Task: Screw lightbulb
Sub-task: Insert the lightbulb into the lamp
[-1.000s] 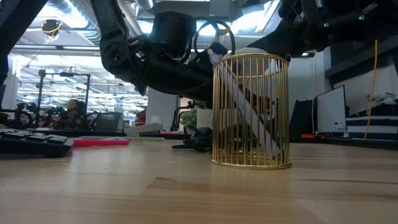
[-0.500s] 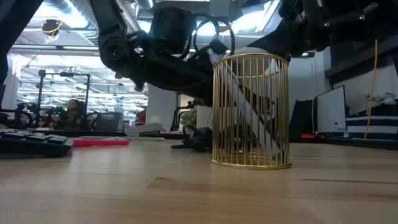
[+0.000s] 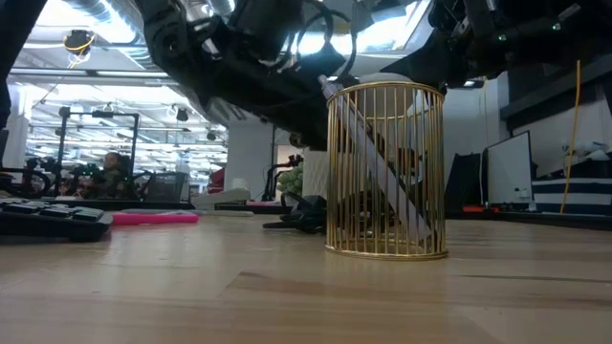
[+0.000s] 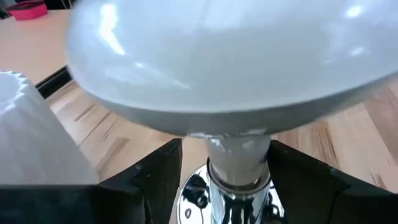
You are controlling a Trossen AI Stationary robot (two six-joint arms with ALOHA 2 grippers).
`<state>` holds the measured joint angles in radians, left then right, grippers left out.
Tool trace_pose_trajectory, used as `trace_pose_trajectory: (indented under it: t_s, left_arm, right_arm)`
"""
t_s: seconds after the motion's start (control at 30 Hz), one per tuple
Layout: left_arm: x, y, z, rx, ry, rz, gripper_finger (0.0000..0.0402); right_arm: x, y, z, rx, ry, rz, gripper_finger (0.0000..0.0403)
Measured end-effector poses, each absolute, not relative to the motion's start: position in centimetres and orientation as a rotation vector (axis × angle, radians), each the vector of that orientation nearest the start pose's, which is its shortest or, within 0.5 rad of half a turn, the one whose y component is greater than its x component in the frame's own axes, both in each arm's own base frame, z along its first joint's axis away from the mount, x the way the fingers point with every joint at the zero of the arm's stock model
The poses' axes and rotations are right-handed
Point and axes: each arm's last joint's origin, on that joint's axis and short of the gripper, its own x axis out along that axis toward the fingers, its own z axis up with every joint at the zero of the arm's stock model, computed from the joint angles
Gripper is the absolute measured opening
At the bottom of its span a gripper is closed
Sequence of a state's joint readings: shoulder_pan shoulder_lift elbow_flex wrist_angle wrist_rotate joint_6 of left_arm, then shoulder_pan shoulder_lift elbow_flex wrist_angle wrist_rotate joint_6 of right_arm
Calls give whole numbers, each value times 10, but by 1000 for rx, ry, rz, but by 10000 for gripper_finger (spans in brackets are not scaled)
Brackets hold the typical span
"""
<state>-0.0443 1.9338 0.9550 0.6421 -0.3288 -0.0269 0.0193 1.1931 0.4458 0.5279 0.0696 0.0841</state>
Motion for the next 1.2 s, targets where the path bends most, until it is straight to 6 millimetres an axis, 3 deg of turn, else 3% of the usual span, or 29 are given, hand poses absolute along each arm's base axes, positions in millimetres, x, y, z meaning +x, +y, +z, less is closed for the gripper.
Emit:
trace_pose_trajectory:
  t_s: [0.5,0.83,1.2]
  left_arm:
    - [375,-28,160,32,477,245,223]
    - [361,-33,185,10,506,240,223]
    - [356,-38,184,-17,553,227,223]
  right_arm:
    - [237,3,205,70,219,-59,12]
    - [237,3,206,70,217,-58,12]
    - [237,3,205,70,219,-59,12]
